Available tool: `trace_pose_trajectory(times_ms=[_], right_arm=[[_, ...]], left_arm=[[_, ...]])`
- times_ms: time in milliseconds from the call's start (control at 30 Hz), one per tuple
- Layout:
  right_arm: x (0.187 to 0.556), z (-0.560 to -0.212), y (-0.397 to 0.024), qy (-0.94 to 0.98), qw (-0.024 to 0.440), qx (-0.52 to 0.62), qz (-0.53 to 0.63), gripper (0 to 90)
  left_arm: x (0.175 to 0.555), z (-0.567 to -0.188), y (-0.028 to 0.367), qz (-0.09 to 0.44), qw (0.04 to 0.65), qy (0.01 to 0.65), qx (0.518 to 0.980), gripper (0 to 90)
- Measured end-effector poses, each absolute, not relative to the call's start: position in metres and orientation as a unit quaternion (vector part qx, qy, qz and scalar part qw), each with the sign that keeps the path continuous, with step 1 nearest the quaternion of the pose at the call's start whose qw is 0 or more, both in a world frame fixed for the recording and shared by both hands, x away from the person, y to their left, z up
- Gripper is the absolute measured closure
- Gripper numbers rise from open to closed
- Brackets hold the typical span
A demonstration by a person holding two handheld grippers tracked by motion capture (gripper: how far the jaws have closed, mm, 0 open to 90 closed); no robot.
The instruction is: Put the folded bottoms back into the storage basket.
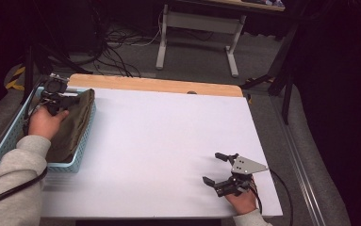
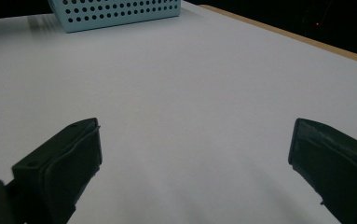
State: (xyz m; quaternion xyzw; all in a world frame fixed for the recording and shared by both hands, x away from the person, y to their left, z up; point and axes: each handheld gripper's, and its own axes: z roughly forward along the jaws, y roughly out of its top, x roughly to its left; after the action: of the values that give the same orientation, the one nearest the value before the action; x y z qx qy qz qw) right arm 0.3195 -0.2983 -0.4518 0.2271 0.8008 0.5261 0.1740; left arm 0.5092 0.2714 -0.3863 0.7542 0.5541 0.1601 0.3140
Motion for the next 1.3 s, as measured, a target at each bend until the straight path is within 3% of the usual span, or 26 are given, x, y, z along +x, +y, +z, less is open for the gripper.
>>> trace_pose_trajectory(times_ms=[567, 833, 1000, 1300], right_arm=[[0.319, -0.452, -0.298, 0.802, 0.172, 0.226, 0.526, 3.1], [0.319, -0.452, -0.297, 0.802, 0.172, 0.224, 0.526, 3.1], [0.320, -0.452, -0.298, 0.802, 0.172, 0.224, 0.526, 3.1], [0.320, -0.452, -0.298, 0.802, 0.172, 0.223, 0.526, 3.1]], left_arm=[[0.523, -0.411, 0.258, 0.119, 0.293, 0.541, 0.779, 89.2], [0.530, -0.428, 0.256, 0.054, 0.248, 0.555, 0.792, 89.2], [0.528, -0.423, 0.254, 0.073, 0.251, 0.551, 0.793, 89.0], [0.520, -0.408, 0.261, 0.109, 0.272, 0.559, 0.776, 78.3]])
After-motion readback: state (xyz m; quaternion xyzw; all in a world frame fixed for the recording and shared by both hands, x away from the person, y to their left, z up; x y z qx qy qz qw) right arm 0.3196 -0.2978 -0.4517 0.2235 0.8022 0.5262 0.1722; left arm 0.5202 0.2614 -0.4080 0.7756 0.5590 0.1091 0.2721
